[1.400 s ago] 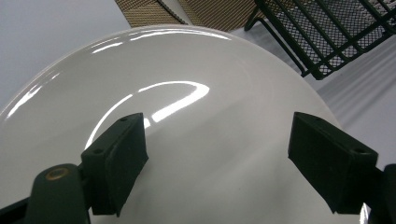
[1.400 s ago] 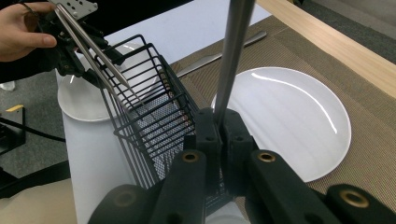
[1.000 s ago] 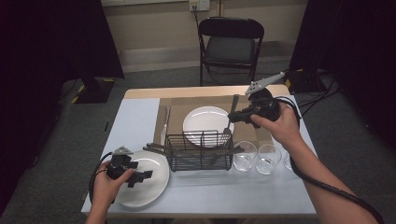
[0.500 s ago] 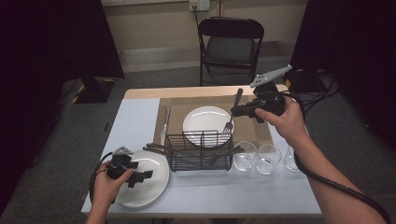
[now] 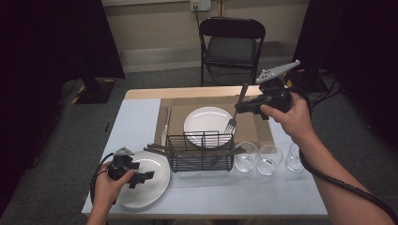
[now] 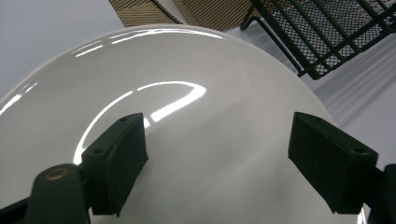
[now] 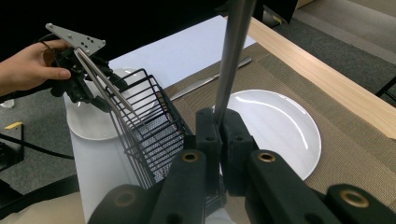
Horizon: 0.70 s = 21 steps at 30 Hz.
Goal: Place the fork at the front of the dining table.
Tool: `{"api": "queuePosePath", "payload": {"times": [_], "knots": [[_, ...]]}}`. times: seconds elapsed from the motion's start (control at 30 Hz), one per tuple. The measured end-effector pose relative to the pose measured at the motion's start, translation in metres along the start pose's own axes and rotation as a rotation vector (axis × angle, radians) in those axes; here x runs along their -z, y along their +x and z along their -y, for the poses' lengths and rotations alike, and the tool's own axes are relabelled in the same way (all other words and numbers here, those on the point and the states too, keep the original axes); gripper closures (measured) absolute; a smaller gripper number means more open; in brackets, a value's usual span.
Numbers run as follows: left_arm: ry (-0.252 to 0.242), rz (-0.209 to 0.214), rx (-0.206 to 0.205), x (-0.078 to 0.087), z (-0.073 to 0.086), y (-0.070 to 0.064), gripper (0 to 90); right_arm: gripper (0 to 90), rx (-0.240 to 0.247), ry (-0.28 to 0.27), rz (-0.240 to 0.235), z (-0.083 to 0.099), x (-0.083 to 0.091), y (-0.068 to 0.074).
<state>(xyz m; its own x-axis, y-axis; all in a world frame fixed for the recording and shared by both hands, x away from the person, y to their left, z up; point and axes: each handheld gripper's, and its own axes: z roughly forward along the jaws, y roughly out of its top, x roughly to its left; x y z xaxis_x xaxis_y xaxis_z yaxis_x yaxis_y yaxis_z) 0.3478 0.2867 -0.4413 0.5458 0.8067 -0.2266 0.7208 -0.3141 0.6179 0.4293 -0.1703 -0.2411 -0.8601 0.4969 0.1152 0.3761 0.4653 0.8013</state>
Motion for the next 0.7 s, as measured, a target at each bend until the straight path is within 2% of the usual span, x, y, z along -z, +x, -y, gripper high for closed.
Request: {"api": "queuePosePath", "payload": {"times": [0.7], "knots": [[0.001,-0.001,-0.003,0.000,0.000,0.000,19.1,87.9,-0.007,-0.021,0.012,-0.008,0.015,-0.004]]}}
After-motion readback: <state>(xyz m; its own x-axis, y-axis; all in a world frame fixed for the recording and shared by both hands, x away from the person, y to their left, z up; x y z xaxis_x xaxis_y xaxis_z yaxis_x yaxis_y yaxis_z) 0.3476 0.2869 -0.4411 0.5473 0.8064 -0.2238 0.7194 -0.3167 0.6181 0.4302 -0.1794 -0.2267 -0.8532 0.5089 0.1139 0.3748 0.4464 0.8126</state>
